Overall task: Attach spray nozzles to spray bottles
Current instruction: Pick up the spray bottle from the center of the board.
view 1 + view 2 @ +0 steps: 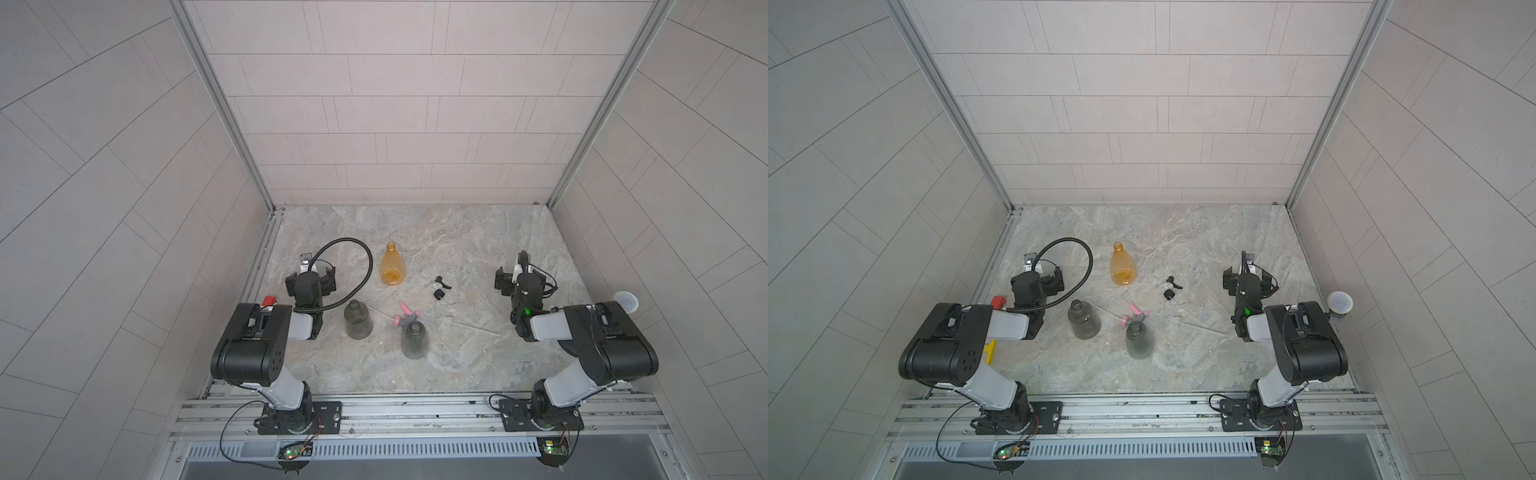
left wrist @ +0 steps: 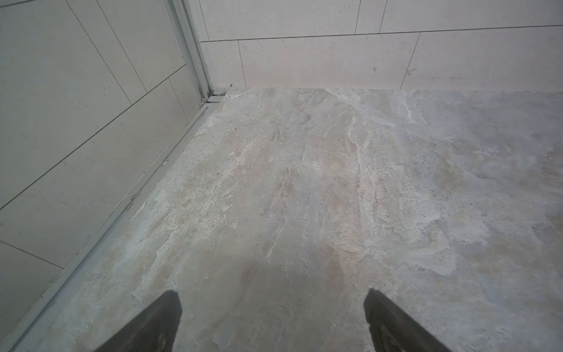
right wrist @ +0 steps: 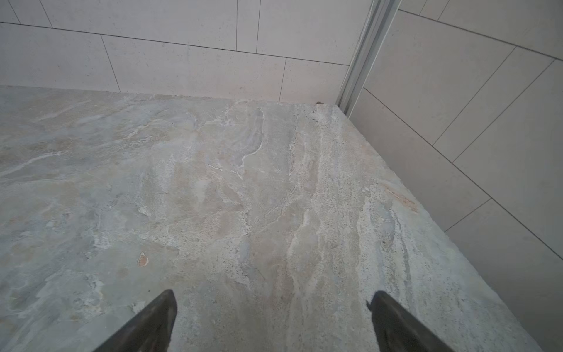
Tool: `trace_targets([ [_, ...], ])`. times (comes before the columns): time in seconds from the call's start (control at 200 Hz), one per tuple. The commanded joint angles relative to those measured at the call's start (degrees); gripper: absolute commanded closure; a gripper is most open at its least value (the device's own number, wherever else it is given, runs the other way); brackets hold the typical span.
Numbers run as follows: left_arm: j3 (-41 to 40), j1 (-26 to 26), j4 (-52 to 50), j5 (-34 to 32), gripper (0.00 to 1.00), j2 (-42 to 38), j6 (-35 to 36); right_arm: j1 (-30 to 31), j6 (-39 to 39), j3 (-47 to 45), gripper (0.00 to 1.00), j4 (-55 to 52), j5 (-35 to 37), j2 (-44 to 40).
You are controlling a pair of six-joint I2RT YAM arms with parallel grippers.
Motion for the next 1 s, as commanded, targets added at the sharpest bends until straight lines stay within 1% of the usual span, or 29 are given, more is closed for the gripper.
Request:
trace_targets([
  [0.0,0.7,-0.5,0.2,-0.6,0.0,-0.2,0.7,0.1,-0.6,-0.3,0.0,1.1,0.6,0.3],
  [0.996,0.4,-0.9,0.9,-1.7,0.0,-0.3,1.1,0.1,-0.6,-0.3,0.0,1.1,0.5,0.3],
])
